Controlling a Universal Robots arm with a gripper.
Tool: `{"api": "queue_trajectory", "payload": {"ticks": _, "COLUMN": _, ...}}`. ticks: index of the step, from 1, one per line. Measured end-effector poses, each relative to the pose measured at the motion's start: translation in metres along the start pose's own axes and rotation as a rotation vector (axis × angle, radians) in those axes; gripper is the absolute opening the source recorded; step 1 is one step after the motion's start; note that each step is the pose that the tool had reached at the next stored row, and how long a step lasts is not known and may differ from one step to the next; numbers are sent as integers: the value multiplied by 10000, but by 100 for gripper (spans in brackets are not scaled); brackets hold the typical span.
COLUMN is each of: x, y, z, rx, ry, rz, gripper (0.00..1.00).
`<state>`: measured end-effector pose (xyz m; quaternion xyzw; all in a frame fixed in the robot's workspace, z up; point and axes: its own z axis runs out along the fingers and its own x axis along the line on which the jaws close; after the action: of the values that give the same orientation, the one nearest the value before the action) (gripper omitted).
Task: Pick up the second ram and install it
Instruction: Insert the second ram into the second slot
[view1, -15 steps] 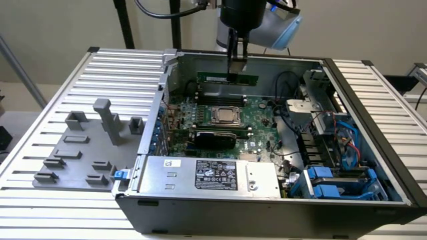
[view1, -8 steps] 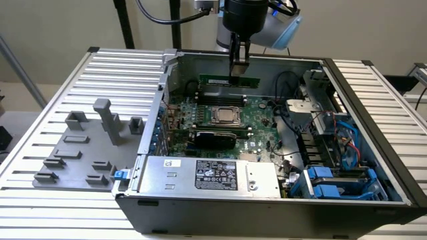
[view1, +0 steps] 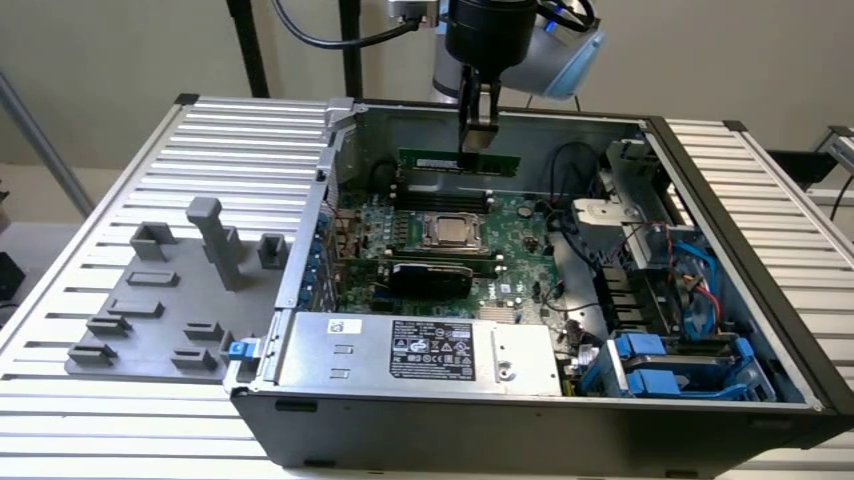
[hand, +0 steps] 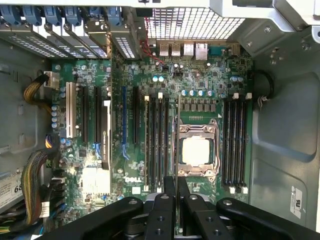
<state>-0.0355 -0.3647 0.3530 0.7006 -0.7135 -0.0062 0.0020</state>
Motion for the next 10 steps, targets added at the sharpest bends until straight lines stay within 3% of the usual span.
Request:
{"api": "queue_trajectory", "payload": {"ticks": 5, "x": 0, "y": 0, "z": 2, "rx": -1, "ry": 2, "rz": 0, "gripper": 14}}
{"api": "queue_trajectory", "payload": {"ticks": 10, "x": 7, "y": -2, "z": 79, "rx": 0, "ry": 1, "rz": -1, "gripper": 14}}
